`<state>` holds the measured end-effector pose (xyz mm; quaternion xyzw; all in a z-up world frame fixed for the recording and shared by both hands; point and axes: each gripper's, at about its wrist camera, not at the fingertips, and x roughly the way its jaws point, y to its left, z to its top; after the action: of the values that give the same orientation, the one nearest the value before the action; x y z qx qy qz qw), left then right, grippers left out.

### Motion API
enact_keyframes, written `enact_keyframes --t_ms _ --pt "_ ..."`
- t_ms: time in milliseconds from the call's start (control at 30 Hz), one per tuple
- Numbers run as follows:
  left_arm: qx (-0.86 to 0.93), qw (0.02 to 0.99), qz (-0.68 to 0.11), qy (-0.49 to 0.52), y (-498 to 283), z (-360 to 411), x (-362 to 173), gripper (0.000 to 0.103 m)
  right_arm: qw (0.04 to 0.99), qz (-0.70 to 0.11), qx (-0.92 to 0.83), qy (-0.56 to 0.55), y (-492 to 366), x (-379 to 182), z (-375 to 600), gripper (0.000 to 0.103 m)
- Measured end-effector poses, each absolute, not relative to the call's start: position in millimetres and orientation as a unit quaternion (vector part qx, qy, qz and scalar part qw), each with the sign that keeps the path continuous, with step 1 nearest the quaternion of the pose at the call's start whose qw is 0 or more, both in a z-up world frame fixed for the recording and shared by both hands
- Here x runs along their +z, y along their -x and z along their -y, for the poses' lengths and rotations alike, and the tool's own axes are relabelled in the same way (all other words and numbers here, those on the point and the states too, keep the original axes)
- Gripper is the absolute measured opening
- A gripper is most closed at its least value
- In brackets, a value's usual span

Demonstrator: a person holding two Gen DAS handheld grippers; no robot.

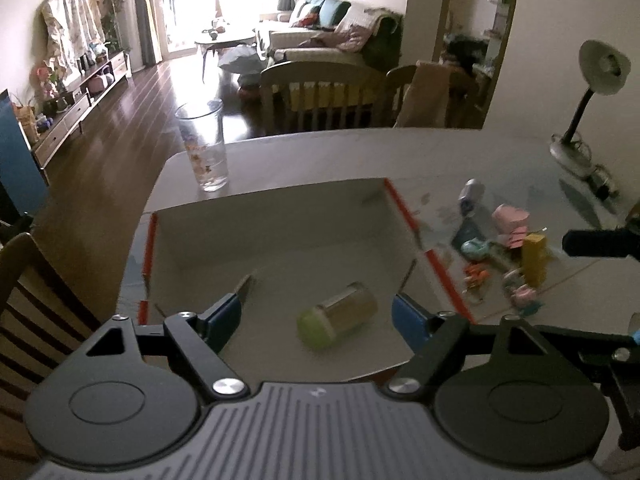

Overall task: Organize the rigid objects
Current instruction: 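Withdraw both tools from the box back over the table items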

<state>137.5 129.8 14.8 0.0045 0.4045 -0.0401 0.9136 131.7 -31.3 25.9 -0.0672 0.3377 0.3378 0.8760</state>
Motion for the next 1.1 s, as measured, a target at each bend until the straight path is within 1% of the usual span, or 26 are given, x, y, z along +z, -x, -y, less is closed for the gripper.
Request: enact_keyframes --t_ms 133,367,400,433,600,1000,1100 --pt "-0.045 0.919 -0.392 0.001 -132 -116 16 0.088 0.885 -0.330 0.324 0.061 -127 27 53 0.103" --pt "-0.057 0.925 -0.376 0.019 -131 -87 15 0.090 0.896 -0.323 0.300 0.053 -126 26 91 0.103" --pt "-0.059 0.925 -0.374 0.020 -132 -82 15 0.093 0.898 -0.321 0.296 0.052 -126 25 97 0.103" --pt "-0.061 0.926 -0.372 0.020 -132 -77 15 0.103 0.902 -0.316 0.292 0.051 -126 25 103 0.102" --pt "-0.068 0.931 -0.358 0.019 -134 -47 11 0.103 0.916 -0.291 0.270 0.056 -126 19 133 0.102" --pt "-0.080 0.931 -0.355 0.026 -150 25 -14 0.103 0.917 -0.319 0.235 0.053 -160 -8 205 0.102" --pt "-0.077 0.933 -0.351 0.015 -155 45 -24 0.103 0.915 -0.330 0.226 0.051 -172 -16 221 0.100"
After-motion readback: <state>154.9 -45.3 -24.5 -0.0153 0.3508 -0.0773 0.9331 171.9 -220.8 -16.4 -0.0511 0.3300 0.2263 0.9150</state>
